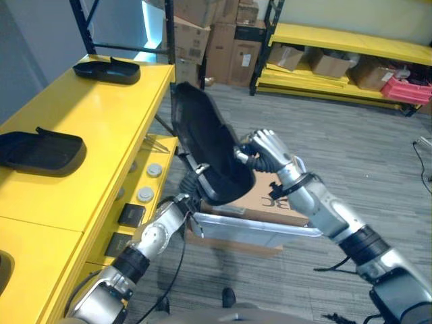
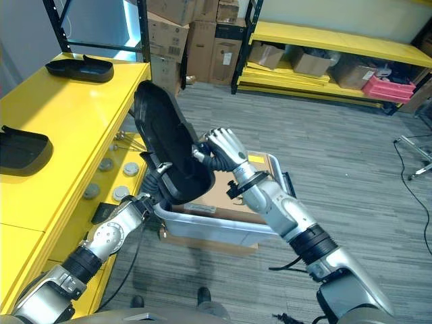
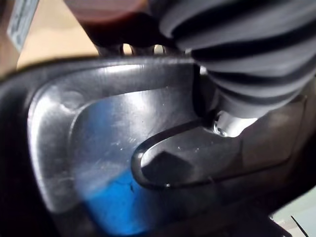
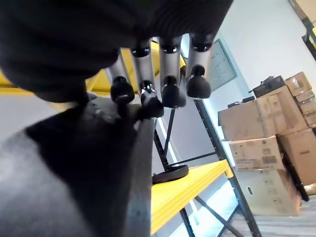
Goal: Move parts from the plastic box to the shelf.
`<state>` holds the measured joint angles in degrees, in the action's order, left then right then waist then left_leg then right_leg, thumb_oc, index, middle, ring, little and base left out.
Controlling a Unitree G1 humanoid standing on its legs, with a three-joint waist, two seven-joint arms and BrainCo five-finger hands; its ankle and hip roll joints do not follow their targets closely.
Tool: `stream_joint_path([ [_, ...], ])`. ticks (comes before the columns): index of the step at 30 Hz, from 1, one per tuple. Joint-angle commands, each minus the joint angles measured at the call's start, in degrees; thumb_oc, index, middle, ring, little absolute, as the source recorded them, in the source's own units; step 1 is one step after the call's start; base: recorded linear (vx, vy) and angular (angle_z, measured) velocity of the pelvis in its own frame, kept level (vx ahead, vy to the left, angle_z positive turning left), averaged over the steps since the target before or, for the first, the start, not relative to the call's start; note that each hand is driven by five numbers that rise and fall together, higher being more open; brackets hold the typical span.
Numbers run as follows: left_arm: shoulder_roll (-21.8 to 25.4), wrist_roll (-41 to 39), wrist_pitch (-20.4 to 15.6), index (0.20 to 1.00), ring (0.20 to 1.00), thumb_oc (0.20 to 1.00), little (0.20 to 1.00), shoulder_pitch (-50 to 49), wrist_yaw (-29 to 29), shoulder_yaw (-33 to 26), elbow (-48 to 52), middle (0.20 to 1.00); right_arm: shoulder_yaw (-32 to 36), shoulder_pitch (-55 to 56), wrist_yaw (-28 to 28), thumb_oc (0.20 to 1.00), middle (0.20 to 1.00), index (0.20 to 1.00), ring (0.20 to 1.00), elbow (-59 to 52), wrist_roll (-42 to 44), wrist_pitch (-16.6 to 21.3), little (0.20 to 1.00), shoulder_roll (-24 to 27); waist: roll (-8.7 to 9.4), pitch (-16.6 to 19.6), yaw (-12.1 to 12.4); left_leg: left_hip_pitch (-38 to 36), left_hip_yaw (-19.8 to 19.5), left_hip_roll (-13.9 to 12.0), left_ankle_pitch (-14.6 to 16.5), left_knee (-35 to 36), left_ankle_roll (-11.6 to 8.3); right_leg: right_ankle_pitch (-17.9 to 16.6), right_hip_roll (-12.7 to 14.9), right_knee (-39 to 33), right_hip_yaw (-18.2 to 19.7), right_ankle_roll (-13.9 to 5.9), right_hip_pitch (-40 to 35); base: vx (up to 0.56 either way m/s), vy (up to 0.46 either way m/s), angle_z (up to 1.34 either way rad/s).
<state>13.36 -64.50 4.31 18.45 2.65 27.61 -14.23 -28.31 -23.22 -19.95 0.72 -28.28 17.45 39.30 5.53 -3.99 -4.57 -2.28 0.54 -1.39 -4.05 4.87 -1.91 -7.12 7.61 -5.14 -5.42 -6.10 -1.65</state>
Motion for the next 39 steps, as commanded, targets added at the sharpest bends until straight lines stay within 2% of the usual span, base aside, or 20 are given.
stream_joint_path([
  [1,-4.26,6.95,-9.54,0.200,0.200,0.200,0.200,8.84,1.58,-0.25,1.06,0.200,-0.49,-0.03,0.35,0.200,0.200,0.200,0.200,-4.91,5.91,4.72,0.200,-0.92,-2.55,0.95,1.52,-2.15,2.64,-0.08,4.84,0.13,1.92,4.77,-1.50,1.15,-2.81,-1.20,-3.17,0.00,0.000,0.00],
  [4,-2.81,14.76,-13.13,0.200,0.200,0.200,0.200,8.29,3.82,-1.68,2.57,0.200,0.51,3.56,-0.26,0.200,0.200,0.200,0.200,-5.47,8.10,3.29,0.200,-2.71,-2.64,0.83,1.49,-2.22,2.69,0.08,4.86,0.13,2.06,4.67,-1.36,1.20,-2.59,-1.31,-3.15,0.02,0.052,0.01],
  [5,-2.24,15.99,-14.04,0.200,0.200,0.200,0.200,8.07,4.37,-1.99,3.24,0.200,1.02,4.69,-1.08,0.558,0.558,0.558,0.558,-5.72,8.68,2.93,0.558,-2.99,-2.71,0.77,1.43,-2.24,2.75,0.11,4.83,0.13,2.10,4.64,-1.31,1.32,-2.41,-1.35,-3.08,0.02,0.073,0.01],
  [6,-1.75,17.64,-14.92,0.200,0.200,0.200,0.200,7.94,4.97,-2.31,3.65,0.200,1.45,5.58,-1.76,1.000,1.000,1.000,1.000,-5.74,10.14,2.08,1.000,-3.27,-2.78,0.72,1.34,-2.26,2.79,0.13,4.83,0.13,2.15,4.63,-1.27,1.42,-2.30,-1.37,-3.03,0.02,0.078,0.00],
  [11,3.06,35.83,-18.51,0.200,0.200,0.200,0.200,6.83,11.49,-4.24,6.33,0.200,6.80,14.57,-3.66,1.000,1.000,1.000,1.000,-3.85,22.87,-1.32,1.000,-6.68,-3.20,0.29,0.18,-2.51,3.16,0.58,5.01,0.13,2.96,4.71,-0.99,2.60,-0.89,-1.65,-2.24,0.02,0.098,-0.02],
  [12,5.98,42.15,-19.46,0.200,0.200,0.200,0.200,5.47,14.07,-6.29,7.70,0.200,10.08,18.47,-2.69,1.000,1.000,1.000,1.000,-2.28,28.33,-1.66,1.000,-7.46,-3.39,0.12,-0.43,-2.24,3.51,0.76,4.40,0.13,3.25,4.47,-0.87,3.48,-0.26,-1.64,-1.39,0.02,0.102,-0.14],
  [16,9.17,47.02,-21.35,0.200,0.200,0.200,0.200,3.76,15.58,-8.30,9.29,0.200,12.88,22.19,1.78,1.000,1.000,1.000,1.000,1.68,34.04,-3.31,1.000,-8.67,-3.64,-0.15,-0.81,-2.87,3.37,1.14,5.06,0.13,3.73,5.26,-0.72,4.62,0.20,-1.89,-1.18,0.03,0.057,-0.18],
  [17,10.64,49.20,-23.17,0.200,0.200,0.200,0.200,2.95,15.38,-9.60,10.47,0.200,13.81,23.79,4.99,1.000,1.000,1.000,1.000,4.62,35.49,-6.17,1.000,-9.36,-3.81,-0.32,-0.90,-2.93,3.36,1.21,5.03,0.13,3.91,5.39,-0.65,5.28,0.21,-1.94,-0.87,0.03,-0.009,-0.07],
  [19,12.84,50.38,-25.00,0.200,0.200,0.200,0.200,1.55,14.09,-11.14,13.13,0.200,14.52,26.57,9.15,1.000,1.000,1.000,1.000,11.62,37.83,-6.83,1.000,-10.65,-3.88,-0.39,-0.81,-2.72,2.35,1.33,4.86,0.13,4.28,6.28,-1.12,7.05,1.22,-1.64,-0.34,0.05,-0.068,-0.13],
  [21,13.65,50.79,-27.30,0.200,0.200,0.200,0.200,1.50,12.98,-11.15,13.68,0.200,14.50,27.54,12.17,1.000,1.000,1.000,1.000,16.14,38.21,-9.91,1.000,-11.55,-3.87,-0.28,-1.08,-2.51,0.73,1.48,4.79,0.13,4.55,7.17,-1.83,8.42,2.86,-1.29,0.12,0.06,-0.180,0.04],
  [22,13.78,47.79,-30.59,0.200,0.200,0.200,0.200,2.69,7.74,-9.94,15.76,0.200,12.82,29.07,10.68,1.000,1.000,1.000,1.000,29.07,34.27,-10.07,1.000,-13.75,-3.88,-0.32,-1.41,-1.68,-4.59,1.90,3.62,0.13,4.61,7.86,-4.49,9.74,6.83,0.41,0.44,0.05,-0.281,0.39],
  [24,13.39,47.04,-31.34,0.200,0.200,0.200,0.200,3.49,5.20,-9.40,16.91,0.200,11.45,28.35,11.37,1.000,1.000,1.000,1.000,38.01,37.15,-11.82,1.000,-15.13,-3.72,-0.44,-0.34,-1.34,-6.50,1.95,3.31,0.13,4.15,8.18,-5.34,9.16,6.42,1.25,-0.19,0.03,-0.276,1.12],
  [25,13.31,46.94,-31.13,0.200,0.200,0.200,0.200,3.52,4.59,-9.44,17.50,0.200,11.31,28.05,11.83,1.000,1.000,1.000,1.000,41.65,38.21,-11.30,1.000,-15.73,-3.71,-0.54,0.02,-1.28,-7.03,1.87,3.19,0.13,3.97,8.30,-5.49,9.01,6.07,1.47,-0.43,0.02,-0.313,1.92],
  [27,13.02,47.08,-29.87,0.200,0.200,0.200,0.200,1.97,3.59,-10.03,21.28,0.200,12.58,26.05,15.80,1.000,1.000,1.000,1.000,56.92,47.36,-15.38,1.000,-19.82,-4.03,-1.68,2.90,-0.77,-9.90,1.01,2.02,-0.40,2.55,9.03,-6.62,8.63,4.42,2.76,-1.71,0.00,-0.297,1.18],
  [30,13.33,45.12,-29.68,0.200,0.200,0.200,0.200,-0.66,2.17,-12.71,24.80,0.200,14.70,24.91,17.75,1.000,1.000,1.000,1.000,65.79,47.85,-17.04,1.000,-22.69,-5.05,-3.55,5.70,2.15,-11.16,0.32,-0.46,-1.46,0.47,9.43,-7.22,8.15,3.17,3.49,-2.95,-0.05,-0.077,0.55],
  [32,13.70,44.11,-29.95,0.200,0.200,0.200,0.200,-2.71,1.32,-14.87,26.68,0.200,14.74,23.95,19.78,1.000,1.000,1.000,1.000,68.81,41.14,-20.18,1.000,-23.34,-5.80,-4.92,7.39,5.20,-10.66,0.06,-1.75,-2.94,-0.87,9.66,-7.20,7.99,2.39,3.65,-3.56,-0.12,-0.011,0.52],
  [34,14.24,41.88,-30.42,0.200,0.200,0.200,0.200,-4.53,-0.88,-16.76,27.82,0.200,13.22,23.57,21.74,1.000,1.000,1.000,1.000,71.58,37.06,-22.24,1.000,-23.85,-6.16,-6.37,8.48,7.40,-6.69,-0.47,-1.24,-5.80,-1.54,9.85,-6.13,7.60,-0.24,3.55,-4.49,-0.17,-0.047,0.47],
  [36,13.97,40.20,-30.30,0.200,0.200,0.200,0.200,-5.45,-4.02,-17.90,29.46,0.200,11.55,22.25,21.88,1.000,1.000,1.000,1.000,72.52,41.08,-22.15,1.000,-24.18,-5.85,-6.53,8.85,7.33,-0.82,-0.67,1.01,-8.94,-0.89,8.77,-4.43,6.18,-4.89,3.19,-4.69,-0.20,-0.059,1.35],
  [37,13.95,40.09,-30.17,0.200,0.200,0.200,0.200,-5.63,-4.16,-18.05,29.68,0.200,11.45,22.17,21.88,1.000,1.000,1.000,1.000,72.48,41.42,-22.25,1.000,-24.19,-5.82,-6.51,8.73,7.24,-0.63,-0.65,1.33,-9.21,-0.82,8.77,-4.35,6.07,-5.20,3.16,-4.80,-0.17,-0.015,2.03],
  [39,13.44,40.24,-29.17,0.200,0.200,0.200,0.200,-6.68,-4.75,-18.72,31.77,0.200,11.77,21.12,22.86,1.000,1.000,1.000,1.000,72.40,43.83,-23.64,1.000,-24.45,-5.26,-5.70,8.50,5.22,3.23,-0.52,3.98,-10.60,-0.03,7.69,-2.99,5.03,-8.17,2.80,-4.33,-0.13,0.034,1.24],
])
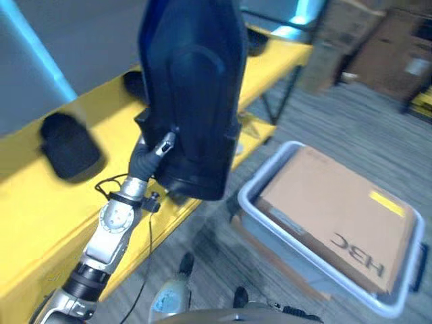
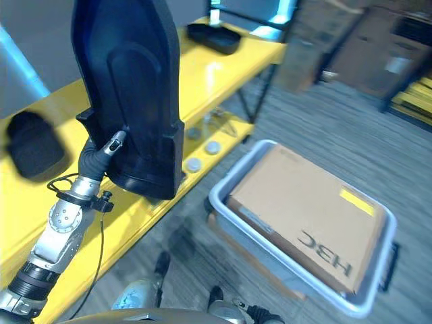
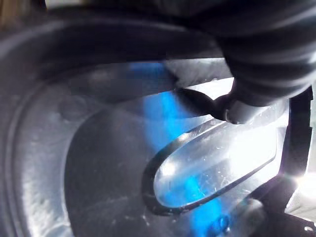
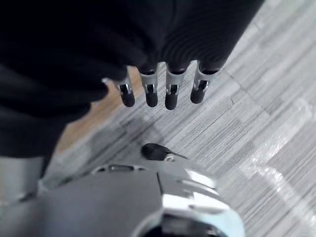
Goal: Move parts from the plastic box to the shelf.
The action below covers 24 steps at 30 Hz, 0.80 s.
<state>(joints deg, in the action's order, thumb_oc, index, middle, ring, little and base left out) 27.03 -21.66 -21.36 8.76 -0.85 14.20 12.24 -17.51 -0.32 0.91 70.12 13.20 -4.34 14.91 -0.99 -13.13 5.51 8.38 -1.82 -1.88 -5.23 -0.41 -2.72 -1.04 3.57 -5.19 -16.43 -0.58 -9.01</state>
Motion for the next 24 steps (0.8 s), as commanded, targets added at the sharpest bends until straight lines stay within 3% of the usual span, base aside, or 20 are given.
stream_joint_path([
  [1,-0.31,-1.98,-2.93,0.200,0.200,0.200,0.200,2.55,-1.42,-5.66,5.98,0.200,1.15,-1.99,2.22,1.000,1.000,1.000,1.000,3.16,2.69,-2.16,1.000,-0.23,1.50,3.92,-1.78,-6.34,6.87,0.12,6.50,-6.06,0.98,1.12,1.64,4.48,1.64,-2.95,3.11,-0.12,0.064,0.71],
  [3,-0.27,-1.51,-2.44,0.200,0.200,0.200,0.200,2.34,-1.48,-5.84,6.29,0.200,1.35,-2.18,2.44,1.000,1.000,1.000,1.000,3.50,2.41,-2.29,1.000,-0.33,1.73,4.40,-1.96,-7.36,7.98,0.33,7.63,-6.48,1.10,0.55,2.18,3.92,0.48,-3.18,3.28,-0.11,0.086,1.05],
  [5,0.51,-0.27,-2.29,0.200,0.200,0.200,0.200,1.61,-0.39,-6.87,7.20,0.200,2.13,-2.15,2.79,1.000,1.000,1.000,1.000,4.69,0.73,-3.53,1.000,0.28,1.79,6.43,-2.43,-9.62,11.30,0.53,9.27,-7.96,0.65,-0.68,3.09,1.38,-3.44,-3.47,3.02,-0.16,0.210,1.56],
  [7,0.63,-1.00,-3.36,0.200,0.200,0.200,0.200,1.02,-0.56,-7.55,8.03,0.200,2.73,-2.26,3.84,1.000,1.000,1.000,1.000,5.61,-0.67,-4.32,1.000,0.54,1.27,7.33,-2.46,-10.82,12.26,1.46,10.04,-4.93,0.78,-1.11,3.28,1.19,-4.84,-3.92,3.71,-0.14,0.282,1.56],
  [8,1.00,-0.89,-4.67,0.200,0.200,0.200,0.200,0.62,-0.68,-7.63,8.69,0.200,2.94,-2.41,4.16,1.000,1.000,1.000,1.000,5.99,-1.88,-4.54,1.000,0.63,0.49,7.72,-2.50,-12.00,12.63,1.75,9.01,-0.43,0.85,-1.23,3.13,1.52,-5.76,-4.24,4.48,-0.10,0.311,1.14],
  [10,1.27,-1.28,-5.00,0.200,0.200,0.200,0.200,0.12,-1.41,-7.36,8.89,0.200,2.52,-3.42,3.61,1.000,1.000,1.000,1.000,6.71,-2.35,-4.36,1.000,0.32,0.27,8.10,-1.69,-12.92,10.75,2.57,8.08,2.12,1.51,-1.25,3.40,2.96,-5.44,-4.86,5.28,-0.11,0.337,0.51],
  [13,1.73,0.46,-4.10,0.200,0.200,0.200,0.200,0.97,-1.25,-7.18,9.74,0.200,2.64,-5.11,2.72,1.000,1.000,1.000,1.000,5.94,-1.77,-3.80,1.000,-0.64,-0.11,7.94,-0.76,-13.62,10.51,2.82,8.34,2.35,3.05,-0.61,6.05,8.58,-6.98,-5.84,7.48,-0.10,0.217,0.10],
  [15,1.89,1.84,-2.56,0.200,0.200,0.200,0.200,2.70,-0.01,-6.15,9.47,0.200,2.25,-6.04,2.90,1.000,1.000,1.000,1.000,5.08,-2.41,-4.32,1.000,-0.98,-0.33,7.35,-1.64,-13.75,8.95,2.95,8.70,1.87,4.58,0.59,5.96,12.74,-3.98,-5.69,9.87,0.00,0.114,-0.30],
  [16,1.78,1.22,-2.77,0.200,0.200,0.200,0.200,3.78,0.36,-4.54,8.26,0.200,2.07,-5.74,3.54,1.000,1.000,1.000,1.000,4.86,-3.01,-4.18,1.000,-0.98,-0.19,6.94,-3.33,-13.82,5.51,4.08,8.99,1.78,5.77,1.70,2.53,14.16,1.32,-4.74,10.77,0.05,0.067,0.07],
  [17,1.67,1.06,-3.00,0.200,0.200,0.200,0.200,3.98,0.30,-4.15,7.89,0.200,1.94,-5.64,3.56,1.000,1.000,1.000,1.000,4.88,-2.98,-4.14,1.000,-1.01,-0.17,7.04,-3.72,-13.78,4.56,4.34,8.91,1.89,5.91,1.98,1.57,14.04,2.52,-4.42,10.75,0.09,0.071,0.79],
  [19,0.58,1.57,-3.94,0.200,0.200,0.200,0.200,4.97,0.90,-1.26,6.59,0.200,0.69,-4.83,3.41,1.000,1.000,1.000,1.000,5.23,-1.24,-3.73,1.000,-1.20,0.55,7.73,-5.57,-13.64,-1.34,7.09,8.90,2.35,6.84,1.65,-3.77,10.17,11.10,-2.79,9.45,0.11,0.008,1.32],
  [20,0.07,2.36,-3.13,0.200,0.200,0.200,0.200,5.22,1.43,-0.62,6.62,0.200,0.78,-4.73,4.38,1.000,1.000,1.000,1.000,5.79,-0.67,-4.12,1.000,-0.89,1.14,8.50,-5.57,-12.63,-3.55,8.47,8.17,1.50,6.51,-0.41,-4.53,6.89,12.72,-2.44,8.47,0.09,-0.043,1.28],
  [22,0.48,1.62,-2.18,0.200,0.200,0.200,0.200,5.58,2.81,-0.90,6.50,0.200,0.43,-4.88,7.14,1.000,1.000,1.000,1.000,6.53,-4.34,-4.79,1.000,-0.92,1.28,8.68,-5.31,-12.09,-3.68,8.80,8.47,0.17,6.32,-1.25,-4.43,6.00,13.29,-2.81,8.52,0.05,-0.038,1.26],
  [24,0.52,-0.36,-1.64,0.200,0.200,0.200,0.200,5.40,2.72,-1.78,6.30,0.200,-0.45,-4.45,7.57,1.000,1.000,1.000,1.000,7.13,-6.73,-3.90,1.000,-1.02,1.32,8.46,-4.94,-10.72,-1.24,8.56,9.01,-2.49,5.71,-1.18,-3.75,4.98,12.54,-2.56,7.54,0.06,0.002,0.95],
])
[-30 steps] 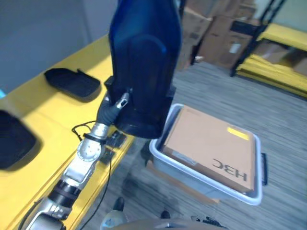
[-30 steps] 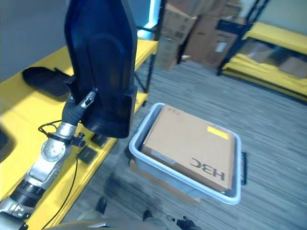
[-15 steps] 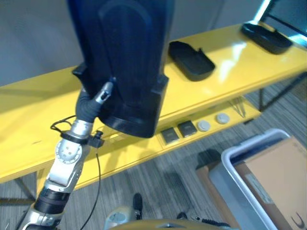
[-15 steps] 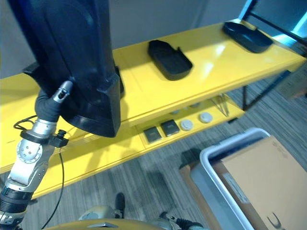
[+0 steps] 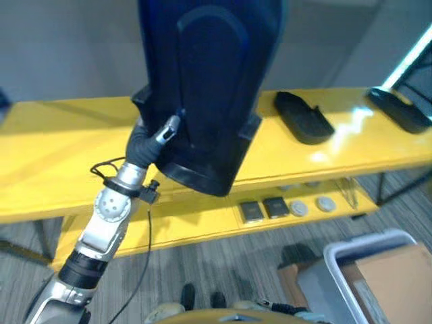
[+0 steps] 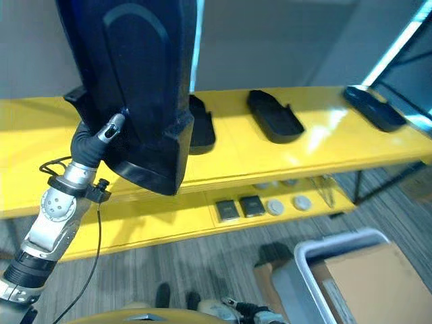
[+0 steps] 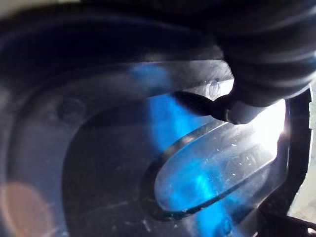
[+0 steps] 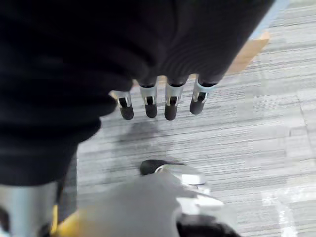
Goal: Move parts from the plastic box to the shelf.
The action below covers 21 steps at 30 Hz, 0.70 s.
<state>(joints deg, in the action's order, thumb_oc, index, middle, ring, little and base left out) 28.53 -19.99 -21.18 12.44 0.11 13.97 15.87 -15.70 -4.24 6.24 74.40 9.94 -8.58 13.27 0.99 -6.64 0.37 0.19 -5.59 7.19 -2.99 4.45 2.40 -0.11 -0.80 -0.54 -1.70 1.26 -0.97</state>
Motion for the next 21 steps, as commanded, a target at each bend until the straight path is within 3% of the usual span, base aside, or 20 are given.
stream_joint_path([
  [1,-1.09,-2.62,-1.34,0.200,0.200,0.200,0.200,1.56,1.16,-1.78,2.59,0.200,-2.36,-0.24,1.57,1.000,1.000,1.000,1.000,2.73,-3.84,0.08,1.000,0.72,-0.77,1.61,0.26,-2.49,5.14,-1.49,7.25,-8.22,-0.06,-1.88,1.16,-0.48,-3.68,-4.46,-1.86,0.06,0.026,0.54],
  [4,-1.95,-3.84,-0.97,0.200,0.200,0.200,0.200,0.80,0.08,-0.78,1.52,0.200,-1.50,-0.08,-0.21,1.000,1.000,1.000,1.000,3.07,0.32,-0.80,1.000,1.79,-1.04,1.10,0.20,-1.81,10.81,-5.25,5.67,-8.36,-2.45,-1.77,2.79,-0.84,-7.76,-4.57,-3.49,0.06,0.124,0.73],
  [6,-2.14,-2.95,-1.39,0.200,0.200,0.200,0.200,0.18,0.92,-0.19,1.11,0.200,-0.29,-0.61,0.26,1.000,1.000,1.000,1.000,3.61,2.39,-1.42,1.000,2.44,-1.42,1.15,-0.02,-2.44,12.35,-7.55,4.33,-6.59,-3.56,-1.39,3.41,-0.69,-8.92,-4.62,-3.87,0.09,0.270,0.93],
  [7,-2.06,-1.90,-1.94,0.200,0.200,0.200,0.200,-0.68,2.39,0.17,0.71,0.200,0.64,-0.96,1.07,1.000,1.000,1.000,1.000,4.17,0.98,-1.67,1.000,3.27,-1.96,1.22,-0.34,-3.06,14.54,-11.52,1.45,-4.01,-5.62,-0.77,4.27,-0.39,-10.32,-4.78,-4.30,0.08,0.289,0.65],
  [8,-2.02,-1.91,-1.88,0.200,0.200,0.200,0.200,-0.86,2.62,0.15,0.69,0.200,0.73,-0.98,1.20,1.000,1.000,1.000,1.000,4.28,0.29,-1.55,1.000,3.43,-2.07,1.22,-0.41,-3.10,14.96,-12.43,0.72,-3.47,-6.13,-0.58,4.42,-0.29,-10.57,-4.79,-4.45,0.14,0.457,0.59],
  [9,-1.66,-1.91,-2.13,0.200,0.200,0.200,0.200,-1.02,3.45,0.32,-0.10,0.200,0.90,-0.76,1.40,1.000,1.000,1.000,1.000,4.50,-1.22,-1.06,1.000,4.32,-2.50,1.03,-0.72,-2.41,17.18,-16.37,-2.83,-2.07,-8.01,0.25,5.05,0.33,-11.53,-4.95,-5.16,0.10,0.310,0.45],
  [13,-1.25,-0.96,-3.09,0.200,0.200,0.200,0.200,-0.66,4.63,0.51,-1.85,0.200,1.23,-0.31,0.91,1.000,1.000,1.000,1.000,3.94,0.93,-1.54,1.000,5.92,-3.54,0.39,-1.20,-1.15,17.78,-22.02,-8.40,-0.91,-10.15,2.50,5.71,2.56,-12.06,-4.82,-6.23,0.12,0.323,0.41],
  [15,-1.07,-0.01,-3.39,0.200,0.200,0.200,0.200,-0.11,6.01,0.48,-3.09,0.200,1.99,-0.68,1.19,1.000,1.000,1.000,1.000,3.75,2.07,-2.55,1.000,6.62,-4.00,-0.05,-1.49,-1.13,17.25,-23.40,-8.80,-0.92,-10.37,3.86,6.41,4.40,-11.70,-4.77,-6.63,0.19,0.457,0.28],
  [17,-0.17,-0.61,-3.03,0.200,0.200,0.200,0.200,0.69,6.85,-0.08,-4.55,0.200,2.85,-0.80,1.36,1.000,1.000,1.000,1.000,4.07,2.85,-4.21,1.000,6.57,-4.18,-0.33,-1.19,-1.78,14.58,-22.30,-5.90,-0.66,-9.77,5.01,8.19,7.13,-10.54,-5.50,-6.18,0.19,0.445,0.17],
  [18,-0.15,-0.62,-3.02,0.200,0.200,0.200,0.200,0.72,6.85,-0.07,-4.56,0.200,2.86,-0.81,1.34,1.000,1.000,1.000,1.000,4.05,2.86,-4.24,1.000,6.54,-4.12,-0.35,-1.20,-1.78,14.56,-22.24,-5.86,-0.69,-9.75,5.09,8.26,7.25,-10.55,-5.53,-6.15,0.21,0.372,-0.01],
  [21,1.30,-1.55,-0.83,0.200,0.200,0.200,0.200,1.19,5.81,-0.46,-6.46,0.200,4.70,-0.58,-3.19,1.000,1.000,1.000,1.000,4.32,6.23,-5.79,1.000,5.91,-4.17,-0.72,-0.40,-2.95,12.05,-19.15,-2.70,-1.54,-8.39,4.77,11.45,10.00,-10.54,-7.29,-5.51,0.21,0.290,0.01],
])
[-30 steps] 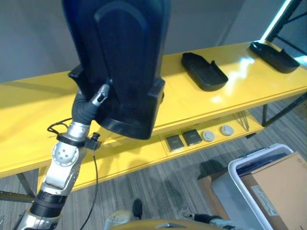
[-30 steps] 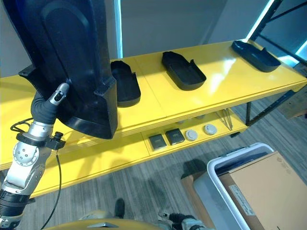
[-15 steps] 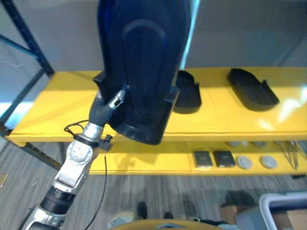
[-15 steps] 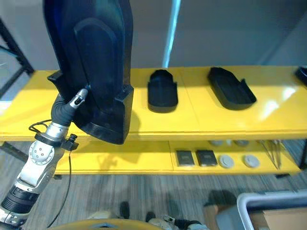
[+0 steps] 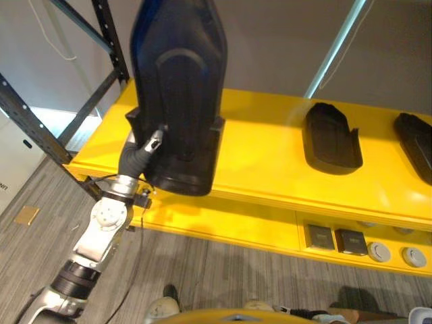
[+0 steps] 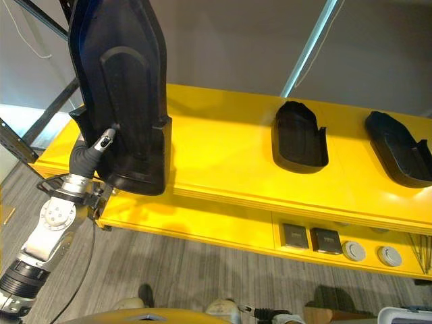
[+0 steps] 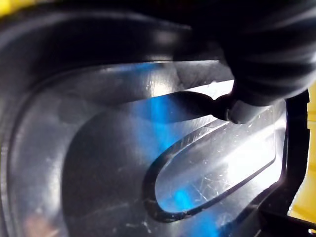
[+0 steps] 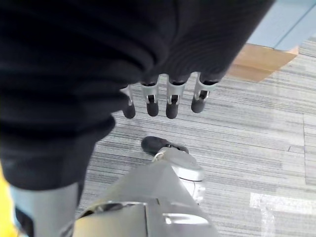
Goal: Move parts from the plastic box to the shelf.
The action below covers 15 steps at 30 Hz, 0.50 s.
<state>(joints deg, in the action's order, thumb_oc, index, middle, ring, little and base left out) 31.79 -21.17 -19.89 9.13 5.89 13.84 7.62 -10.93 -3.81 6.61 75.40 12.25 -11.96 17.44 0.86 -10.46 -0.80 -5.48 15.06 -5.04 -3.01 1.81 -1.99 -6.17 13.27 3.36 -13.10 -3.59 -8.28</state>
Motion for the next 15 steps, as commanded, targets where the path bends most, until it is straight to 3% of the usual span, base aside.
stream_joint_path([
  [1,-1.58,0.10,-1.66,0.200,0.200,0.200,0.200,4.64,-0.13,-0.18,1.57,0.200,0.46,-0.92,-4.19,1.000,1.000,1.000,1.000,3.35,5.44,-2.87,1.000,1.39,-3.82,3.11,1.01,2.75,-9.00,-6.07,-1.98,0.55,-3.52,10.44,-1.77,6.64,0.87,-3.06,2.16,0.14,0.145,-0.06],
  [3,-0.01,1.79,-0.32,0.200,0.200,0.200,0.200,5.29,-0.07,0.07,0.94,0.200,1.56,-0.75,-3.20,1.000,1.000,1.000,1.000,3.35,1.70,-3.73,1.000,-0.17,-3.33,2.84,1.04,2.25,-8.78,-3.77,-0.22,-0.27,-1.71,7.11,0.62,9.26,0.84,-4.49,4.23,0.14,0.135,-0.10],
  [5,0.81,2.43,1.49,0.200,0.200,0.200,0.200,5.45,1.08,0.00,0.31,0.200,0.86,-0.77,-4.12,1.000,1.000,1.000,1.000,3.53,-0.40,-3.08,1.000,-1.03,-3.03,2.77,0.99,1.40,-7.47,-3.19,0.28,0.04,-1.02,5.39,0.84,9.74,0.73,-5.12,5.68,0.13,0.062,-0.26],
  [7,1.51,1.66,3.42,0.200,0.200,0.200,0.200,5.96,3.83,0.42,-1.51,0.200,0.06,-0.09,-3.25,1.000,1.000,1.000,1.000,3.56,2.75,-3.70,1.000,-0.90,-2.70,3.26,-0.48,0.90,-7.23,-2.31,0.72,1.31,-0.70,5.62,-3.86,3.94,2.41,-4.20,6.40,0.17,0.005,-0.40],
  [10,1.09,1.31,4.80,0.200,0.200,0.200,0.200,6.15,4.73,-0.15,-2.45,0.200,0.49,1.46,-2.55,1.000,1.000,1.000,1.000,3.74,2.58,-3.51,1.000,-0.88,-2.09,3.81,-1.54,1.11,-7.82,-0.56,1.64,1.85,-0.38,3.11,-5.60,-1.80,5.01,-4.00,6.82,0.12,-0.046,-0.09],
  [11,1.08,0.31,7.44,0.200,0.200,0.200,0.200,6.27,3.98,-1.80,-2.91,0.200,0.52,2.57,-0.49,1.000,1.000,1.000,1.000,3.83,0.35,-3.46,1.000,-1.01,-1.92,4.05,-1.83,1.32,-8.09,-0.03,2.08,1.63,-0.20,2.48,-6.07,-3.42,6.16,-3.74,6.73,0.15,-0.122,0.05],
  [13,1.11,-1.79,9.11,0.200,0.200,0.200,0.200,6.49,4.10,-3.07,-5.72,0.200,-0.95,4.94,1.05,1.000,1.000,1.000,1.000,3.22,0.02,-2.86,1.000,-1.66,-1.84,4.14,-2.46,1.78,-8.07,0.51,2.32,1.13,-0.01,2.44,-6.63,-4.29,7.14,-3.32,6.62,0.13,-0.106,-0.03],
  [15,0.86,-3.41,10.68,0.200,0.200,0.200,0.200,7.60,2.98,-4.76,-8.64,0.200,-0.93,6.44,-1.54,1.000,1.000,1.000,1.000,3.21,1.23,-2.36,1.000,-1.43,-1.92,4.21,-3.34,2.03,-7.22,1.66,3.06,0.74,0.56,2.30,-7.04,-5.75,7.83,-3.12,6.26,0.14,-0.062,-0.08],
])
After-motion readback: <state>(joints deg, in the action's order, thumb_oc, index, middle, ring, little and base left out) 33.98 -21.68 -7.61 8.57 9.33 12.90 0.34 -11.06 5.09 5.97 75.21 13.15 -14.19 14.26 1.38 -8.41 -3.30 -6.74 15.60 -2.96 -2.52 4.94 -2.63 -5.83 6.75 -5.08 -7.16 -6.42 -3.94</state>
